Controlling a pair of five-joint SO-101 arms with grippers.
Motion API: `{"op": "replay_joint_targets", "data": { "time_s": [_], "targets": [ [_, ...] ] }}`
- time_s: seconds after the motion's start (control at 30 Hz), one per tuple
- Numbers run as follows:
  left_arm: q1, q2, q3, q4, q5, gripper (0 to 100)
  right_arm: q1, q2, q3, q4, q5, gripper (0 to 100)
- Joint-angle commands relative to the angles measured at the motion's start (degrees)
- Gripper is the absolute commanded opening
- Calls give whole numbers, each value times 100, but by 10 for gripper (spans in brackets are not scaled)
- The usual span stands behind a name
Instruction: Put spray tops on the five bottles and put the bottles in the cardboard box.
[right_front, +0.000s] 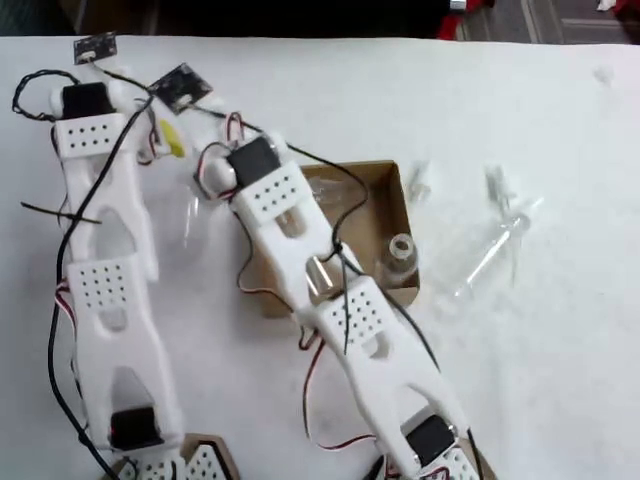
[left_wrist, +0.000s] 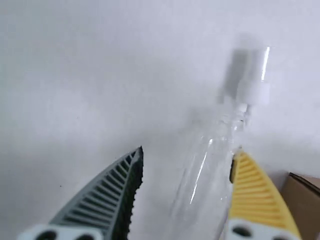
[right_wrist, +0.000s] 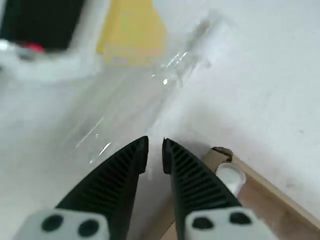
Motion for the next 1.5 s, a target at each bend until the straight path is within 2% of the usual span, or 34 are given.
{"op": "replay_joint_targets", "data": {
  "time_s": [0.0,0.1,0.27,0.47,0.57,0.67,0.73,0.87,0.97,1.2,1.4,1.47],
  "targets": [
    [-391,-558,-97,26,141,264,-321,-629,-114,778,-229,18],
    [-646,-848,-26,53,237,264,-251,-681,88,778,-677,18],
    [-1165,-1042,-9,62,237,264,-321,-1121,369,796,-659,18],
    [-1024,-954,1073,44,273,264,-822,-2853,1415,778,-659,18],
    [-752,-945,1512,18,264,264,-488,-3916,2224,769,-651,35],
    [-760,-945,1547,-132,273,264,189,-4831,3182,760,-554,156],
    [-716,-936,1591,-141,308,264,505,-5279,3938,760,167,236],
    [-673,-927,1609,-211,387,264,690,-5780,5486,699,2268,211],
    [-673,-804,1574,-255,387,264,681,-5895,6470,242,3226,220],
    [-699,-470,1547,-466,387,264,725,-5710,7824,-1182,4132,230],
    [-681,-453,1538,-545,360,264,690,-5305,7895,-1824,4949,227],
    [-681,-453,1538,-545,352,264,690,-5068,7886,-2035,5020,226]
  ]
}}
